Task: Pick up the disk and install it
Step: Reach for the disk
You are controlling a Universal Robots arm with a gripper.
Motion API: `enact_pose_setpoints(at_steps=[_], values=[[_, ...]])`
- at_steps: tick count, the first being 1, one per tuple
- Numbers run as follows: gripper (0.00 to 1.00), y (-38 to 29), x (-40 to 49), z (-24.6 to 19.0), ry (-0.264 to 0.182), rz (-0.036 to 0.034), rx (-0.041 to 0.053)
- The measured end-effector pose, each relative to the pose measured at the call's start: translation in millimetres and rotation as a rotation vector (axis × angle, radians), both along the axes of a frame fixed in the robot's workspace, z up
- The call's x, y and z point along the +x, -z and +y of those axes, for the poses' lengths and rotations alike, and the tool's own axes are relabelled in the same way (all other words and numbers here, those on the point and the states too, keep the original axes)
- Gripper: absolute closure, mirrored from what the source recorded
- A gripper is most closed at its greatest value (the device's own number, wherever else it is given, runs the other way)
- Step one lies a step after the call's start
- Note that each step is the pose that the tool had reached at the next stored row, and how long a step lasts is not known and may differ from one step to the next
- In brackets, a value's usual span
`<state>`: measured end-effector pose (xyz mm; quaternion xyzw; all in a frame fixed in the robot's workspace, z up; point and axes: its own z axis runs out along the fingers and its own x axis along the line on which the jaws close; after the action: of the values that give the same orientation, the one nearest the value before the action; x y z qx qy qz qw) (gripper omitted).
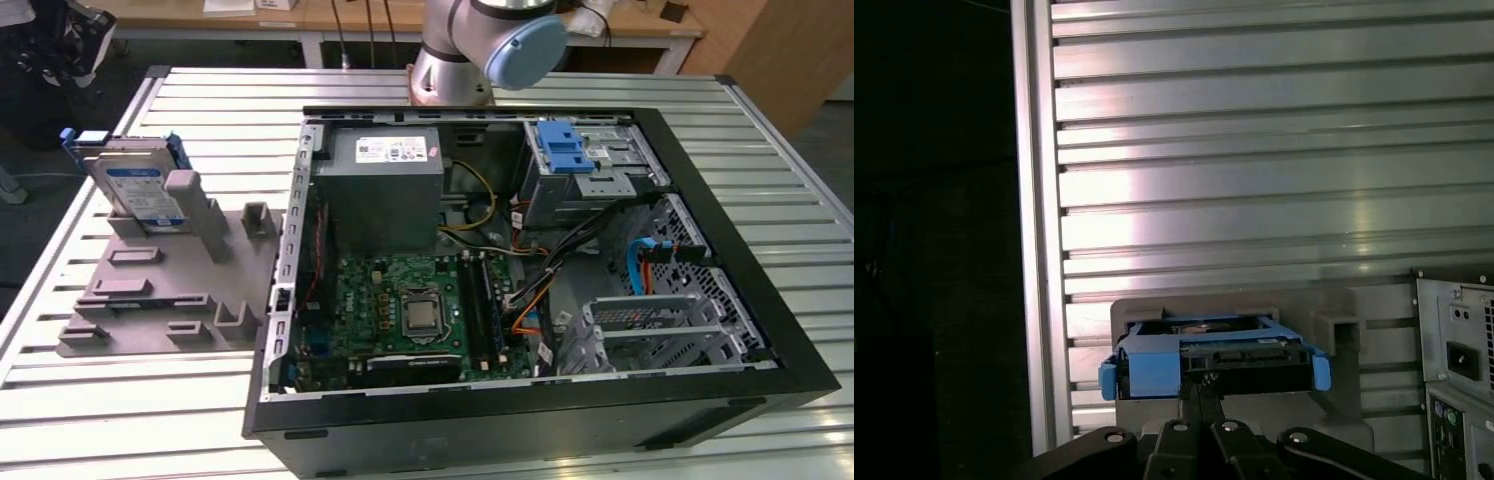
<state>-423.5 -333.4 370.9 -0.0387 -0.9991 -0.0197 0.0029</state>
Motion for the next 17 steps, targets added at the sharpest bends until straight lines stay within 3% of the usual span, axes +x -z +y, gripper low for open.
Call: enact_pose_setpoints(at_steps=[11, 17], values=[[0.89, 0.4, -0.7, 0.0, 0.0, -0.0001, 0.0], [0.89, 0.3, -5.7, 0.1, 0.0, 0.0, 0.0]])
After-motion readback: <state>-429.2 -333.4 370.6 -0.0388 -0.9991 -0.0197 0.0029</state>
